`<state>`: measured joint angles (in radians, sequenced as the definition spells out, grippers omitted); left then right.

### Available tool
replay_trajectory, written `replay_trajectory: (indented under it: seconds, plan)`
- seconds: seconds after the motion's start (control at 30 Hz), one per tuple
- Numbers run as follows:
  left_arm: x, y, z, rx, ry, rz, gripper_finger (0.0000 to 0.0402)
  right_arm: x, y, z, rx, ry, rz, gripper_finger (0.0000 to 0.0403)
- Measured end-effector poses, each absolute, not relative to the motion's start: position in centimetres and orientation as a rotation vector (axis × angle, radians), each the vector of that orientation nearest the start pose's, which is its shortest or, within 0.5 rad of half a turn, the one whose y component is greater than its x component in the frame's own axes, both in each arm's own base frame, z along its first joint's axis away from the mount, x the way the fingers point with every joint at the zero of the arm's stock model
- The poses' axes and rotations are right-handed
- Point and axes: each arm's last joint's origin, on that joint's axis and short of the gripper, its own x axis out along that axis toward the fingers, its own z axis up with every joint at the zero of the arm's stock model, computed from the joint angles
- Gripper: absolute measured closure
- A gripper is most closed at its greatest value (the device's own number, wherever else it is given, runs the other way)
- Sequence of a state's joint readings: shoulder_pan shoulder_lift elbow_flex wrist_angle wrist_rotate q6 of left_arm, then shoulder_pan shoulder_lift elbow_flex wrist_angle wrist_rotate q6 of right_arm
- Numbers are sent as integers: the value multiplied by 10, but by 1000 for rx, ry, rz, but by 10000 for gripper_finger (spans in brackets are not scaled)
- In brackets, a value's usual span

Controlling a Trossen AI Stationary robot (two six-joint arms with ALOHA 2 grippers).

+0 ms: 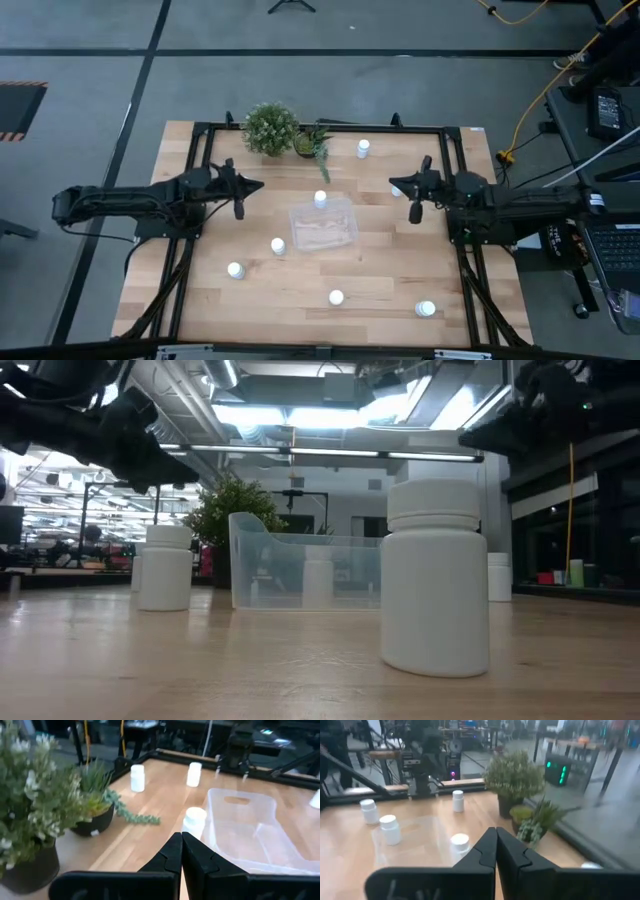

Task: Pick and place pill bottles into a basket
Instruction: Put the white pill bottle into the transparent bin

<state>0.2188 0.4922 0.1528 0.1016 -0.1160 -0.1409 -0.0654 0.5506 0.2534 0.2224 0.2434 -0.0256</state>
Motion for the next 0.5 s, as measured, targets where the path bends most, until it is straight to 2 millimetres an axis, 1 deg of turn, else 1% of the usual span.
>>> replay_trajectory:
  seconds: [0.1,0.2,0.5]
  plan:
    - [130,33,179,-151,228,375,398,147,-17,225,-149,48,-310,396]
    - [132,34,180,-146,213,397,398,150,-20,229,-218,10,-333,396]
    - [134,35,186,-36,171,386,398,157,-34,216,-156,106,-411,396]
